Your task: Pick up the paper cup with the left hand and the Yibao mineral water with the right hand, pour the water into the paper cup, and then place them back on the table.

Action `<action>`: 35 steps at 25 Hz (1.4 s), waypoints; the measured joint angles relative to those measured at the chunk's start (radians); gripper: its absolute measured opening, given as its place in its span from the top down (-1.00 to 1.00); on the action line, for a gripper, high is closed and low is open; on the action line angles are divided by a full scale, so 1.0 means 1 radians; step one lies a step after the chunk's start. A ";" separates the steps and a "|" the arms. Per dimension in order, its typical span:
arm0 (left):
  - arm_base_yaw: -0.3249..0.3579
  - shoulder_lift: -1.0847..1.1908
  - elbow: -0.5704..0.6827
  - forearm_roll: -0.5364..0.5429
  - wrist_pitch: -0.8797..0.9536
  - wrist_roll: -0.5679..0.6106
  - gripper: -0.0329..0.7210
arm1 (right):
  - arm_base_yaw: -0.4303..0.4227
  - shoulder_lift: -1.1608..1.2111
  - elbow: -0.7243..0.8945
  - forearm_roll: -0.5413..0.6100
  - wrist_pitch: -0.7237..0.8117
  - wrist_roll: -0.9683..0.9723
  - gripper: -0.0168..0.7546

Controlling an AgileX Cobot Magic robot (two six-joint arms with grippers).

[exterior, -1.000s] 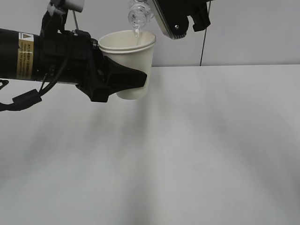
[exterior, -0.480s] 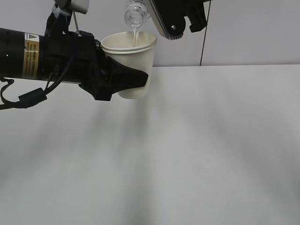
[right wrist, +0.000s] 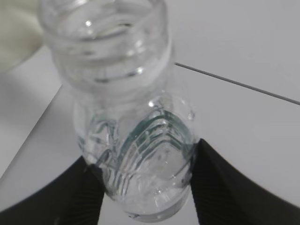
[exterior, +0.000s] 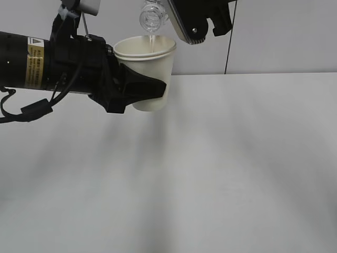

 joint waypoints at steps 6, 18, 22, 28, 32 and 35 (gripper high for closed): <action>0.000 0.000 0.000 0.000 -0.013 0.000 -0.06 | 0.000 0.000 0.000 0.000 -0.008 0.000 -0.15; 0.000 0.000 0.000 0.003 -0.019 0.000 -0.06 | 0.000 0.000 0.000 0.000 -0.010 0.000 -0.15; 0.000 0.000 0.000 0.006 -0.019 0.000 -0.06 | 0.000 0.000 0.000 0.000 -0.026 -0.001 -0.15; 0.000 0.000 0.000 0.006 -0.019 0.000 -0.06 | 0.000 0.000 0.000 -0.004 -0.042 -0.003 -0.15; 0.000 0.000 0.000 0.019 -0.016 0.000 -0.06 | 0.000 0.000 0.000 -0.004 -0.040 -0.003 -0.15; 0.000 0.000 0.000 0.029 -0.006 0.000 -0.06 | 0.000 0.000 0.000 0.000 -0.034 -0.003 -0.15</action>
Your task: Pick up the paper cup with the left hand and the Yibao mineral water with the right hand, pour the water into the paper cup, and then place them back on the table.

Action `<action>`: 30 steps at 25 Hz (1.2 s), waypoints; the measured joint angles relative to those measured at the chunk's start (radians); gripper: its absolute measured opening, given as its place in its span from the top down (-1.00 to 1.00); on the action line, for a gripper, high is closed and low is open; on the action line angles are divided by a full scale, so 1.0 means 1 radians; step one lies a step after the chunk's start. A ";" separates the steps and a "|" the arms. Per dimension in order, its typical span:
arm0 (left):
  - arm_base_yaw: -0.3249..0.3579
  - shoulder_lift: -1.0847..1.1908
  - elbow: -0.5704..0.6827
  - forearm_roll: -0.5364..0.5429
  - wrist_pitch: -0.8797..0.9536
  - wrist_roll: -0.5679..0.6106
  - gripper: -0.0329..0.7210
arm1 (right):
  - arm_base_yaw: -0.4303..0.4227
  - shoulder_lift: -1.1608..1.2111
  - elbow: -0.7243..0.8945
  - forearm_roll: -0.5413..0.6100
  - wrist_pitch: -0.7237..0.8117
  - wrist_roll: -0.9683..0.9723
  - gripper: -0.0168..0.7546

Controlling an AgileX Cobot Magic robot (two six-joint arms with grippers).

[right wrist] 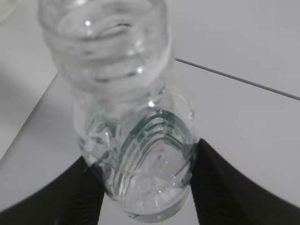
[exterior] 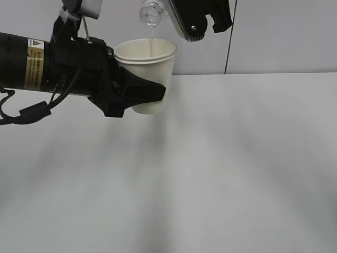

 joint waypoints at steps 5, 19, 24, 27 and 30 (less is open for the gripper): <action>0.000 0.000 0.000 0.000 0.001 0.000 -0.06 | 0.000 0.000 0.000 0.000 0.000 0.000 -0.15; 0.000 0.018 0.000 0.000 0.002 0.000 -0.06 | 0.000 0.000 0.000 0.000 0.003 0.000 -0.15; 0.000 0.018 0.000 0.000 0.002 0.000 -0.06 | 0.000 0.000 0.000 0.000 0.003 0.000 -0.15; 0.000 0.018 0.000 0.000 0.002 0.000 -0.06 | 0.000 0.000 0.000 0.000 0.003 0.000 -0.15; 0.000 0.018 0.000 0.000 0.003 0.000 -0.06 | 0.000 0.000 0.000 0.000 0.003 0.000 -0.15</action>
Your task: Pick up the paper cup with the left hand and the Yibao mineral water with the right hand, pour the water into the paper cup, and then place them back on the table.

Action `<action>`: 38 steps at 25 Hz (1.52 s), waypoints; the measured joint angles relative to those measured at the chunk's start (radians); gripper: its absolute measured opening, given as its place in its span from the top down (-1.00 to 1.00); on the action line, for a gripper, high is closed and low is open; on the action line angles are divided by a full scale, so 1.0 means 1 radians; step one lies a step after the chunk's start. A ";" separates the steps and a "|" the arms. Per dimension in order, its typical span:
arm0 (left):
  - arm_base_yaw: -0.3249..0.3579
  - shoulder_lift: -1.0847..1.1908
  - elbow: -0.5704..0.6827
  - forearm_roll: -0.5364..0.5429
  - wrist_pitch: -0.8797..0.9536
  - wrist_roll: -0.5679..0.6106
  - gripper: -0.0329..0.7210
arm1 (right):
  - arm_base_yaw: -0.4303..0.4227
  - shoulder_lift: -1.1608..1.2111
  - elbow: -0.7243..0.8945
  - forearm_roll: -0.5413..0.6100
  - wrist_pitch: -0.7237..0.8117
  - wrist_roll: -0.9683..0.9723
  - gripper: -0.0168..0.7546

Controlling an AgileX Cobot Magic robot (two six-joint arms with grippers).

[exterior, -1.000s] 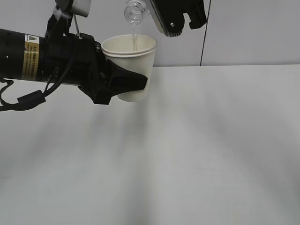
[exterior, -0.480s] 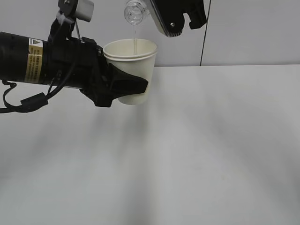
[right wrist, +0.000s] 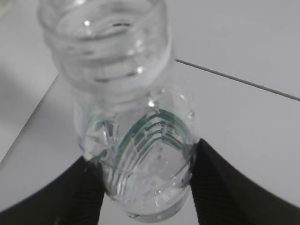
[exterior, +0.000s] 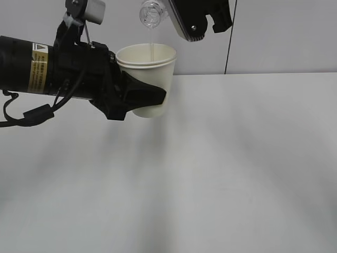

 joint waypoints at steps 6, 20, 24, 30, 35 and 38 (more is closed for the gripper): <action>0.000 0.000 0.000 0.000 0.000 0.000 -0.06 | 0.000 0.000 0.000 0.062 0.015 -0.002 -0.15; 0.000 0.000 0.000 0.000 0.018 0.000 -0.06 | 0.000 0.000 0.000 0.230 0.023 0.021 -0.15; 0.000 0.000 0.000 0.000 0.028 0.000 -0.06 | 0.000 0.000 0.000 0.346 0.019 0.113 -0.15; 0.000 0.000 0.000 0.000 0.057 0.000 -0.06 | 0.000 0.000 0.000 0.516 -0.099 0.359 -0.15; 0.000 0.000 0.000 0.000 0.087 0.000 -0.06 | 0.000 0.000 0.000 0.761 -0.196 0.420 -0.15; 0.000 0.000 0.000 -0.001 0.101 0.000 -0.06 | 0.000 0.000 0.000 0.941 -0.241 0.424 -0.15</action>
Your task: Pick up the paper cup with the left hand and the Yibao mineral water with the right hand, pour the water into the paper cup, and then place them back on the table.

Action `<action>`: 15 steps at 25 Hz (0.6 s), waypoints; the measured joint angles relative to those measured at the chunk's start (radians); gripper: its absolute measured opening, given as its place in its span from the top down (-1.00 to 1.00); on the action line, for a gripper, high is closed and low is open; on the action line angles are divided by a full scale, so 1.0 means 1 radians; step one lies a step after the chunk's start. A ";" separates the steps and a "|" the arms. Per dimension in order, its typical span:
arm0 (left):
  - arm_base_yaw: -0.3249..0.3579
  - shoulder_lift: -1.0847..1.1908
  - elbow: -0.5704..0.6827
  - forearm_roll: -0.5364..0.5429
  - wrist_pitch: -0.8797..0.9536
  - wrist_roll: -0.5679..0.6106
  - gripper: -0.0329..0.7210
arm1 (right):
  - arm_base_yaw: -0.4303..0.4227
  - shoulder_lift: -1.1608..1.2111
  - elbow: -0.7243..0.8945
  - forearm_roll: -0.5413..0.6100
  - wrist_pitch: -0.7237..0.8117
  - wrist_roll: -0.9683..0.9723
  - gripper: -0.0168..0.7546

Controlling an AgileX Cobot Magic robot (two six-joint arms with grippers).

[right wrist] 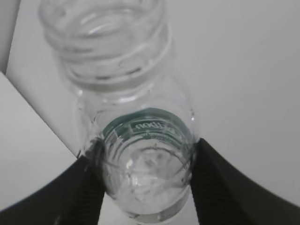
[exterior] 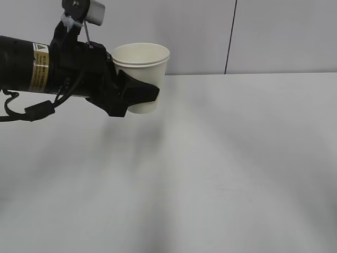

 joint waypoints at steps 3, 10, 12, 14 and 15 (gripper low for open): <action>0.000 0.000 0.000 0.000 0.003 0.000 -0.06 | 0.000 0.000 0.000 0.182 -0.076 0.001 -0.15; 0.000 0.000 0.000 -0.003 0.044 0.000 -0.06 | -0.002 0.000 0.069 0.392 -0.214 -0.070 -0.14; 0.000 0.000 0.000 -0.003 0.048 0.000 -0.06 | -0.002 0.000 0.087 0.402 -0.216 -0.073 -0.14; 0.000 0.000 0.000 -0.003 0.050 0.000 -0.06 | -0.002 0.000 0.094 0.404 -0.220 -0.074 -0.14; 0.000 0.000 0.000 -0.003 0.053 0.000 -0.06 | -0.002 0.000 0.096 0.406 -0.221 -0.074 -0.14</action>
